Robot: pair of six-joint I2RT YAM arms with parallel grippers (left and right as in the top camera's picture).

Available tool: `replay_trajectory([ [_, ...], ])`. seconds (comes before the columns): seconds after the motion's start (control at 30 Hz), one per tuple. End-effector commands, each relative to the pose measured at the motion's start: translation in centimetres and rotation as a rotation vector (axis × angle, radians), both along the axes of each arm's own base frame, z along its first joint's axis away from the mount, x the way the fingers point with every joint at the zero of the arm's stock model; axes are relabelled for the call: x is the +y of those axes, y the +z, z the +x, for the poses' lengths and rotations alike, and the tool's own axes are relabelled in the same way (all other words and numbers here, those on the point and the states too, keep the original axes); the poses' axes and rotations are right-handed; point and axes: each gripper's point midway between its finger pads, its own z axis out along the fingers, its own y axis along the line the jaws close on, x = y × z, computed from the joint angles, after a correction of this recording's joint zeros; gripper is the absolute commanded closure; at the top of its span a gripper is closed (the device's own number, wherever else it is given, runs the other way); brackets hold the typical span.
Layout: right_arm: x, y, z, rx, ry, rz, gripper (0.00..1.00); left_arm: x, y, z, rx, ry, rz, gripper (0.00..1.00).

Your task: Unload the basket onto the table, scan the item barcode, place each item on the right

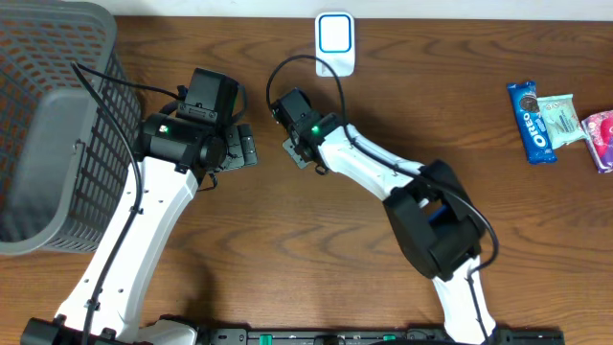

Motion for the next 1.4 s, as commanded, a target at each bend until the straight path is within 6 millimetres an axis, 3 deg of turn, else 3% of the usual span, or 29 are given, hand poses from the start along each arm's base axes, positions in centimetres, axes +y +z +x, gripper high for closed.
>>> replay_trajectory([
  [0.0, -0.8, -3.9, -1.2, 0.085, -0.021, -0.036, 0.66, 0.3, 0.2, 0.0, -0.005, 0.011, 0.006, 0.02],
  [0.1, -1.7, -4.6, -1.4, 0.111, -0.113, -0.019, 0.99, 0.3, 0.2, 0.0, -0.005, 0.011, 0.006, 0.02],
  [0.23, -2.0, -3.5, -0.9, 0.130, -0.182, 0.050, 0.99, 0.2, 0.2, 0.0, -0.005, 0.011, 0.006, 0.02],
  [0.33, -2.0, -1.4, -0.5, 0.207, -0.205, 0.181, 0.99, 0.2, 0.2, 0.0, -0.005, 0.011, 0.006, 0.02],
  [0.5, -0.8, 4.1, -0.8, 0.489, -0.140, 0.650, 0.99, 0.3, 0.2, 0.0, -0.005, 0.011, 0.006, 0.02],
  [0.6, -2.0, 8.2, -1.1, 0.685, -0.092, 0.991, 0.99, 0.3, 0.2, 0.0, -0.005, 0.011, 0.006, 0.02],
  [0.67, -3.8, 9.8, -1.0, 0.742, -0.074, 1.134, 0.99, 0.3, 0.2, 0.0, -0.005, 0.011, 0.006, 0.02],
  [0.77, -5.9, 9.1, -1.5, 0.794, -0.115, 1.218, 0.99, 0.2, 0.2, 0.0, -0.005, 0.011, 0.006, 0.02],
  [0.97, -9.7, 4.4, -3.8, 0.892, -0.319, 1.295, 0.99, 0.3, 0.2, 0.0, -0.005, 0.011, 0.006, 0.02],
  [1.03, -11.9, 2.3, -3.5, 0.849, -0.413, 1.237, 0.98, 0.2, 0.2, 0.0, -0.005, 0.011, 0.006, 0.02],
  [1.1, -14.3, 1.0, -2.7, 0.790, -0.500, 1.165, 0.91, 0.3, 0.2, 0.0, -0.005, 0.011, 0.006, 0.02],
  [1.2, -16.7, 1.5, -1.5, 0.718, -0.556, 1.126, 0.83, 0.2, 0.2, 0.0, -0.005, 0.011, 0.006, 0.02],
  [1.23, -18.6, 1.8, -0.9, 0.661, -0.615, 1.050, 0.74, 0.3, 0.2, 0.0, -0.005, 0.011, 0.006, 0.02],
  [1.27, -19.5, 2.0, -0.9, 0.638, -0.645, 1.008, 0.72, 0.3, 0.2, 0.0, -0.005, 0.011, 0.006, 0.02],
  [1.37, -20.9, 3.3, -1.1, 0.579, -0.662, 0.895, 0.66, 0.3, 0.2, 0.0, -0.005, 0.011, 0.006, 0.02],
])
